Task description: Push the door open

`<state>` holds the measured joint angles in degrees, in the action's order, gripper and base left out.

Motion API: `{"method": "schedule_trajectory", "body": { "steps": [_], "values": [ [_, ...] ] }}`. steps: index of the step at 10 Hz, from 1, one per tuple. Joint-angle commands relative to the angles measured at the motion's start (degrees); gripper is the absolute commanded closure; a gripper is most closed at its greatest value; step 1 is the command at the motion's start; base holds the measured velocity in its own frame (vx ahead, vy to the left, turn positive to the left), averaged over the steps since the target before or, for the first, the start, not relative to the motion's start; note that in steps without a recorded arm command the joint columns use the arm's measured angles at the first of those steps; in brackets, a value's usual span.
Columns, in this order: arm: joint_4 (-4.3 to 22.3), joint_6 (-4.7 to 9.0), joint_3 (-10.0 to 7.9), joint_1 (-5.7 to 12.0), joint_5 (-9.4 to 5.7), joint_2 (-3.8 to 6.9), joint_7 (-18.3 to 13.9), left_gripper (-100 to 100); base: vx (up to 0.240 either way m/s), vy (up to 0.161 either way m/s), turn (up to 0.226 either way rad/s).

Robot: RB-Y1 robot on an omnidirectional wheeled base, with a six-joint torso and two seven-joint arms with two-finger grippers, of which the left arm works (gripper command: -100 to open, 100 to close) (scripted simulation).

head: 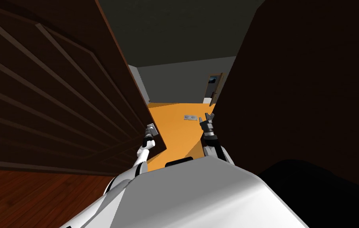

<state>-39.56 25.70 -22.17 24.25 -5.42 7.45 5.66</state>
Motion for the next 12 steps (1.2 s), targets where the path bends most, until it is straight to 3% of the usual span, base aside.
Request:
{"method": "schedule_trajectory", "body": {
  "steps": [1,12],
  "values": [
    [0.07,0.13,-0.17,0.11,0.09,0.54,-0.35,100,0.197,-0.06,0.108],
    [3.0,1.28,-1.47,1.06,0.76,2.72,-2.08,100,0.184,-0.065,0.144]
  ]
}}
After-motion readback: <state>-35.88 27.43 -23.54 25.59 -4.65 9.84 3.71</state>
